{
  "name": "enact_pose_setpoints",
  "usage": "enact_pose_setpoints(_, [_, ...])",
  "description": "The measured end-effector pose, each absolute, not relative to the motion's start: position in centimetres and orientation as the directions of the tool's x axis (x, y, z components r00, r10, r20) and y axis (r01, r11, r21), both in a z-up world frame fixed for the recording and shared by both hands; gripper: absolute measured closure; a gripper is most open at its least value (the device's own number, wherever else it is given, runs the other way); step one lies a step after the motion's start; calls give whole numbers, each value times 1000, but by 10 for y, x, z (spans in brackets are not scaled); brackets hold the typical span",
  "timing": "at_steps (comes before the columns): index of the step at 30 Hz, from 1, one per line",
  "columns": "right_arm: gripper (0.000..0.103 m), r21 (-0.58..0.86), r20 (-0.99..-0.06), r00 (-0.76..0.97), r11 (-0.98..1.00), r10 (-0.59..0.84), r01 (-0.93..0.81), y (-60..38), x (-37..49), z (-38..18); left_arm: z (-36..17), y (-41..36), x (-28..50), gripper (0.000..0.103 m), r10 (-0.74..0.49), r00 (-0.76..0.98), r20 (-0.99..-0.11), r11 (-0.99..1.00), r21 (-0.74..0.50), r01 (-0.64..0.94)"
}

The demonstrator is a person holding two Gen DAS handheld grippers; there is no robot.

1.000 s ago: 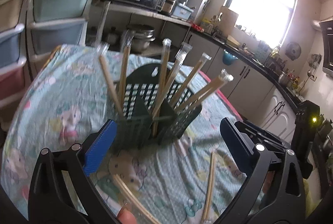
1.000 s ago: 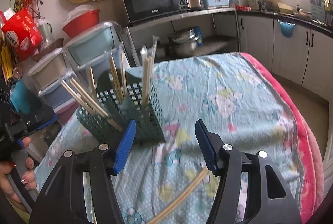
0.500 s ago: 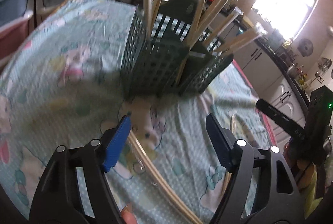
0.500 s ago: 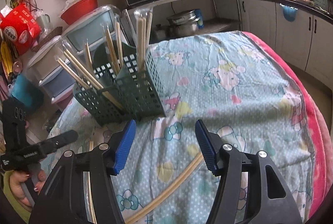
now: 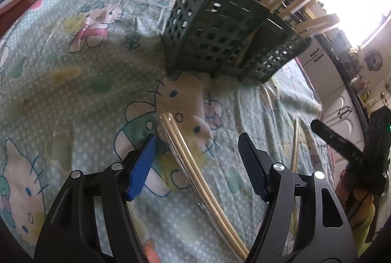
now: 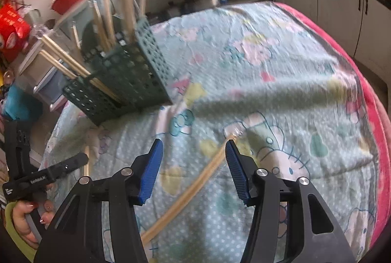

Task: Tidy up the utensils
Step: 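Move both open tools back down toward the last chopsticks on the cloth, then close the left tool on a chopstick while the right tool closes on another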

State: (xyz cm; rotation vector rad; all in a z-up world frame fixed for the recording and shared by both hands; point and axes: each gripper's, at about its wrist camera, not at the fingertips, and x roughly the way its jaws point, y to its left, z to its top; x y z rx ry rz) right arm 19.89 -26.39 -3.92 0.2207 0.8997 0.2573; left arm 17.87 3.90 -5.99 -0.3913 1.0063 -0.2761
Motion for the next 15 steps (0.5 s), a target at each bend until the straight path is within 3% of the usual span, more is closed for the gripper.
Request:
enact_pose_setpoints(7, [52, 330, -784, 543, 943, 299, -43, -280, 217, -64, -61, 38, 198, 44, -378, 508, -774, 908, -418, 40])
enact_pose_setpoints(10, [54, 338, -792, 529, 941, 304, -34, -281, 223, -70, -61, 40, 203, 55, -347, 522, -780, 921, -389, 31])
enact_pose_setpoints(15, [55, 268, -810, 530, 962, 250, -44, -272, 230, -72, -64, 45, 207, 84, -282, 541, -792, 944, -330, 8])
